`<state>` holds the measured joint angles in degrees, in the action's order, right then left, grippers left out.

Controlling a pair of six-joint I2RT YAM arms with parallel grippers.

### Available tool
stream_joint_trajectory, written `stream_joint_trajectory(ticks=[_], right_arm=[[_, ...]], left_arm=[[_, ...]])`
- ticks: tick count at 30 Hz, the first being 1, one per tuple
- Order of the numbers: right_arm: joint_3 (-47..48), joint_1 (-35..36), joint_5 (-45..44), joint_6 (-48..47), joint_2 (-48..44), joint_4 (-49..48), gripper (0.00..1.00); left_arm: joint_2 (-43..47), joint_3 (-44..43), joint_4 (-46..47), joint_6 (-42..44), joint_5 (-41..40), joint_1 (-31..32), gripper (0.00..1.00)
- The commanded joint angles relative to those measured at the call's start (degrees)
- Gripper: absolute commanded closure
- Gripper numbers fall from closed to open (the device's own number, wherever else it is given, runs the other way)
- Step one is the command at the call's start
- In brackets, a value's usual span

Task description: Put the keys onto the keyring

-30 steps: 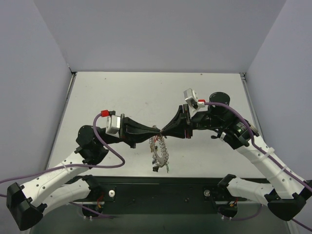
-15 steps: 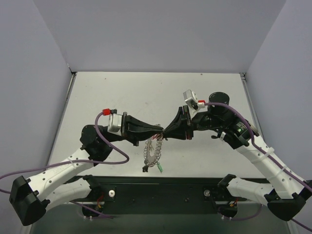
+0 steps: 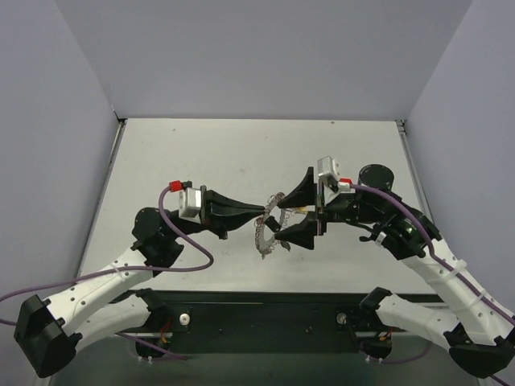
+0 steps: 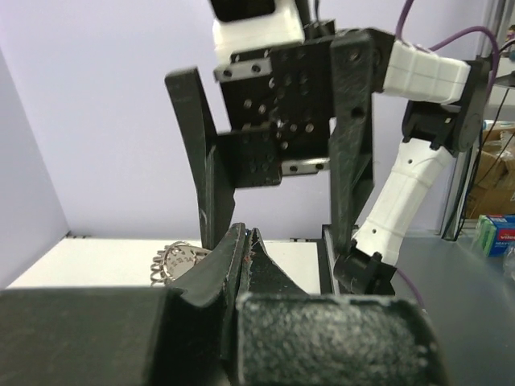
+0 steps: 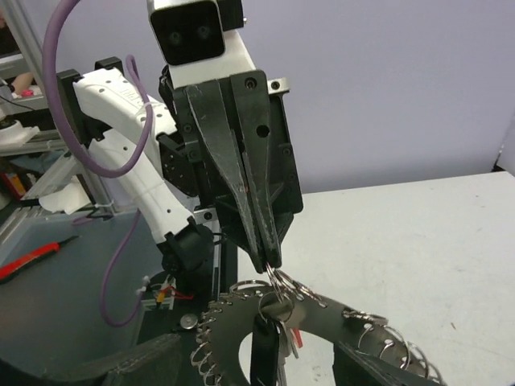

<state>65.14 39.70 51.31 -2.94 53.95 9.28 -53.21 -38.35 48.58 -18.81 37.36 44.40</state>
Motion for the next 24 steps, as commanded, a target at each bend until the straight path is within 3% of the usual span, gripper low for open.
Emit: stream_joint_trajectory(ticks=[1, 6, 16, 20, 23, 24], right_arm=[[-1.85, -0.77, -3.67, -0.93, -1.31, -2.33, 0.22], [-4.06, -1.21, -5.08, -0.23, -1.57, -2.6, 0.2], [-6.34, -2.0, -6.22, 1.53, -1.13, -3.39, 0.19], [-7.57, -2.09, -5.79, 2.41, 0.36, -4.88, 0.19], [-8.45, -2.0, -5.52, 2.85, 1.41, -6.02, 0.18], [-8.63, -2.09, -5.43, 2.85, 1.68, -6.29, 0.18]], left_arm=[[0.57, 2.48, 1.69, 1.76, -3.7, -0.72, 1.0], [-4.16, 7.31, 6.26, -0.08, -4.58, -0.98, 1.0], [-22.37, 12.15, 34.63, -15.2, 1.22, -3.61, 1.0], [-23.61, 16.1, 38.7, -18.02, 1.48, -8.53, 1.0], [-22.82, 17.86, 35.2, -15.66, 0.78, -12.14, 1.0], [-22.47, 18.83, 33.44, -14.6, -0.09, -12.76, 0.96]])
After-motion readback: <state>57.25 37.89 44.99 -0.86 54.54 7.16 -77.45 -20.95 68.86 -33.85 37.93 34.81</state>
